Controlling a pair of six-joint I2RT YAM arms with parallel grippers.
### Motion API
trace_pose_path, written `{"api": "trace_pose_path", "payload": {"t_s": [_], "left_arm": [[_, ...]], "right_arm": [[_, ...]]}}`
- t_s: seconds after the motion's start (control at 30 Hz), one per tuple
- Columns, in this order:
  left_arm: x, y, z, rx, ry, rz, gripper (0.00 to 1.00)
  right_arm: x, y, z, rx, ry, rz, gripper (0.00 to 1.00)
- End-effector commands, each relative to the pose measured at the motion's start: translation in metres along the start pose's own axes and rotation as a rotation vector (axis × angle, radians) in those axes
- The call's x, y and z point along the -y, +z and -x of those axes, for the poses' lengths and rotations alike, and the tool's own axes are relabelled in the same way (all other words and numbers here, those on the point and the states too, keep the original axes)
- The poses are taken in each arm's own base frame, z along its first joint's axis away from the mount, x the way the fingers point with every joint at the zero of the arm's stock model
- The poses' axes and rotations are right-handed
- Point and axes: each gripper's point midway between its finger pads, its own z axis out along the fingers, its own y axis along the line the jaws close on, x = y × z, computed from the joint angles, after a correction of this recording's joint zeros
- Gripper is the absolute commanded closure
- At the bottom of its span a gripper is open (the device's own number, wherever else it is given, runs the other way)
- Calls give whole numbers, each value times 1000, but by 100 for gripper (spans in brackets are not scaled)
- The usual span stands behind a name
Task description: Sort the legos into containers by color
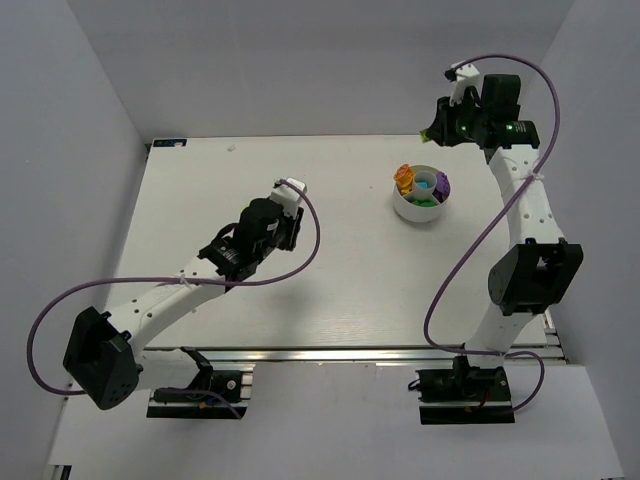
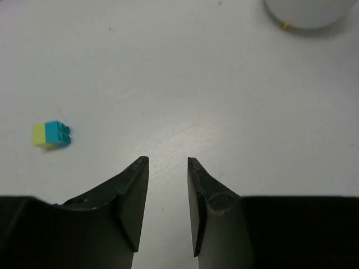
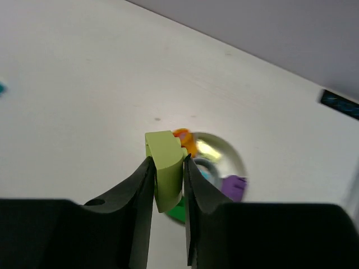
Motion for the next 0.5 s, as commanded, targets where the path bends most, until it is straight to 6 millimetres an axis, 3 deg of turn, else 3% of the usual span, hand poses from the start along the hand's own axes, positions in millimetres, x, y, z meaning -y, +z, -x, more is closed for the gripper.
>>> {"api": "trace_pose_path", "payload": {"t_s": [0.0,0.03,0.07,0.2,0.33,0.37,0.47], "left_arm": [[-8,-14,-29,-116,-44,11,55],[-9,-17,-29,-112,-42,11,50],[-15,-19,-27,-99,-45,34,39],[-26,-28,-26,-71,-19,77,25],[-30,-32,-26,-58,-10,92,23],[-31,-32,-27,-61,-7,95,23],[-31,-29,-32,-74,-1,98,23]], "right_arm": [[70,-4,-21,-126,-245,-267,100],[76,-4,-23,-137,-266,-278,100],[83,-4,-26,-151,-288,-278,100],[91,14,-41,-204,-390,-214,100],[98,29,-49,-240,-474,-172,100],[113,23,-51,-246,-481,-181,100],[112,36,-60,-256,-487,-138,100]]}}
